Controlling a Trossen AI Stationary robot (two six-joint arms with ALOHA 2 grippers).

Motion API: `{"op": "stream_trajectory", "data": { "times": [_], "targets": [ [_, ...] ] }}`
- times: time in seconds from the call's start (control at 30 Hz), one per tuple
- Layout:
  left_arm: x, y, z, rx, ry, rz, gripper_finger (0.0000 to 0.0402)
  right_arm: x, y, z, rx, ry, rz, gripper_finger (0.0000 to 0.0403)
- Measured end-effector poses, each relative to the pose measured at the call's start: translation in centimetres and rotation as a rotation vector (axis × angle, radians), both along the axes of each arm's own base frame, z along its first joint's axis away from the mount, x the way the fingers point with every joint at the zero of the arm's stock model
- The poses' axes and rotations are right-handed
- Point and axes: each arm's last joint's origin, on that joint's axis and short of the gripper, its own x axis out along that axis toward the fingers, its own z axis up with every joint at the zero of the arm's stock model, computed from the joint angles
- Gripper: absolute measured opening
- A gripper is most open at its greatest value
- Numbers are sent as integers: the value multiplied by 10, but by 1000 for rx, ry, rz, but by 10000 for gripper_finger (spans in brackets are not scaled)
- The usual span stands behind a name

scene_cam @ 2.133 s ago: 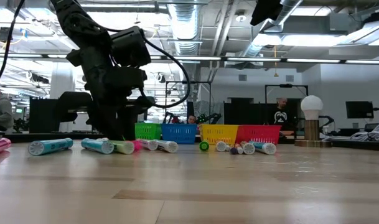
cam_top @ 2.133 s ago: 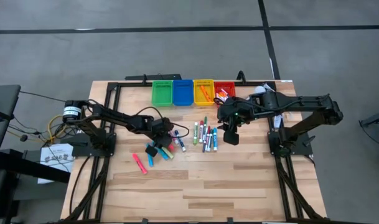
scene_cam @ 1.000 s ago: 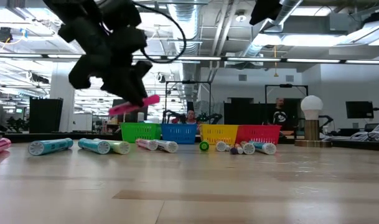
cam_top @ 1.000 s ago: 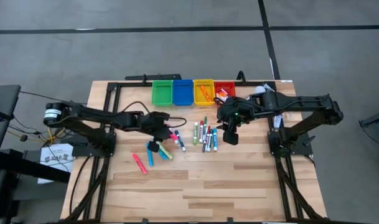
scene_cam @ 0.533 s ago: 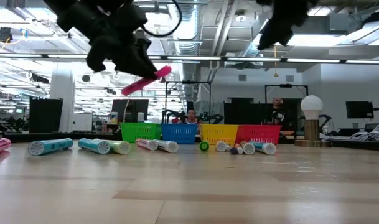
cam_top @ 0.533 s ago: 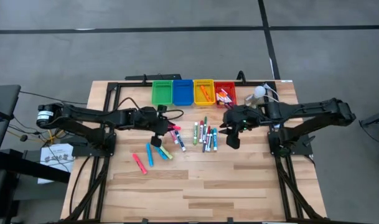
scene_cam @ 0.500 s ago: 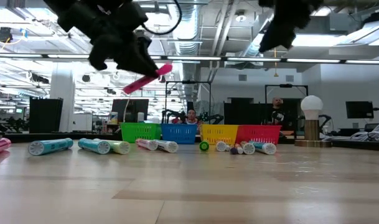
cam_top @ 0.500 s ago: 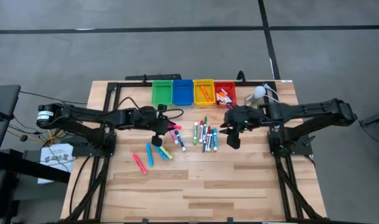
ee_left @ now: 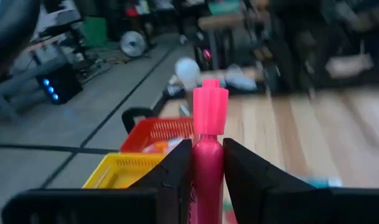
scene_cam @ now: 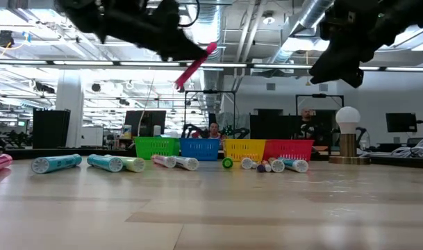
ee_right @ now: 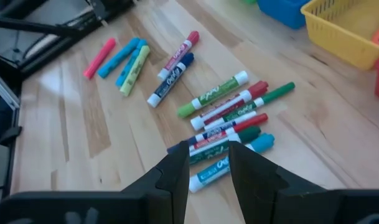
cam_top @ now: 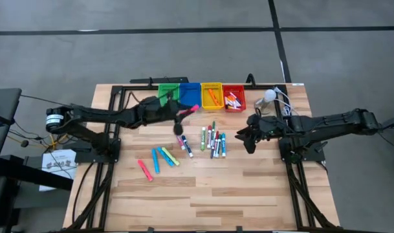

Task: Pick & Place Markers
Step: Put the right pink highlighter into the yellow basket

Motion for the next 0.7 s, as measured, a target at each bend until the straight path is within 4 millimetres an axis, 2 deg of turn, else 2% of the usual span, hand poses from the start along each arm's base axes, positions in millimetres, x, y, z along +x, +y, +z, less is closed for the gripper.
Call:
{"op": "stream_trajectory", "data": {
  "times": [0.27, 0.43, 0.57, 0.7],
  "targets": [
    [48, 20, 22, -195, -146, -27, 81, 3, 0, -5, -19, 0, 3, 102],
    [75, 36, 35, -402, -335, 4, 81, 4, -1, -5, -51, 5, -9, 102],
    [90, 55, 24, -543, -409, 86, 81, 4, -1, -6, -66, 10, -11, 102],
    [99, 79, 1, -642, -412, 179, 81, 4, -1, -6, -99, 15, 6, 102]
  ]
}}
